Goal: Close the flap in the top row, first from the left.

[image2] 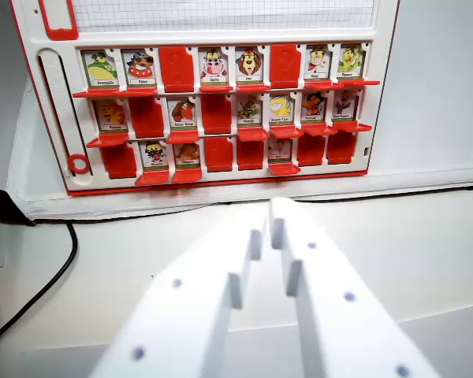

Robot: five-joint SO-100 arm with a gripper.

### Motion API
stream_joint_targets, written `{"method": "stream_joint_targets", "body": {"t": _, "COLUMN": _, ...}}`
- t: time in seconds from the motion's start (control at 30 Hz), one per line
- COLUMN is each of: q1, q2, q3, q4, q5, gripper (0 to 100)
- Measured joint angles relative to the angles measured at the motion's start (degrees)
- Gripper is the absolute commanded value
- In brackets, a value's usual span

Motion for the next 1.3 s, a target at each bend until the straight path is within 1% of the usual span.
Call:
{"method": "stream_joint_targets", "body": {"t": 0.2, "q1": -1.58, "q2": -1.49, "q3": 0.0, "q4": -0.53, "q5": 1.05, "gripper": 0}}
{"method": "stream_joint_targets", "body": {"t": 0.57, "q1": -1.67, "q2": -1.58, "q3": 0.0, "q4": -0.53, "q5": 1.05, "gripper": 0}}
{"method": "stream_joint_targets", "body": {"t": 0.77, "q1": -1.85, "q2": -2.02, "q3": 1.32, "q4": -3.96, "q5": 1.05, "gripper": 0}}
{"method": "stream_joint_targets", "body": {"t": 0.9, "q1": -3.78, "q2": -4.83, "q3": 4.83, "q4": -6.42, "q5": 2.2, "gripper": 0}}
{"method": "stream_joint_targets", "body": {"t": 1.07, "q1": -5.36, "q2": -8.0, "q3": 9.49, "q4": -15.91, "q5": 2.11, "gripper": 0}}
{"method": "stream_joint_targets", "body": {"t": 1.17, "q1": -7.82, "q2": -10.55, "q3": 10.46, "q4": -21.27, "q5": 2.72, "gripper": 0}}
{"method": "stream_joint_targets", "body": {"t": 1.3, "q1": -11.51, "q2": -15.56, "q3": 11.25, "q4": -25.14, "q5": 4.66, "gripper": 0}}
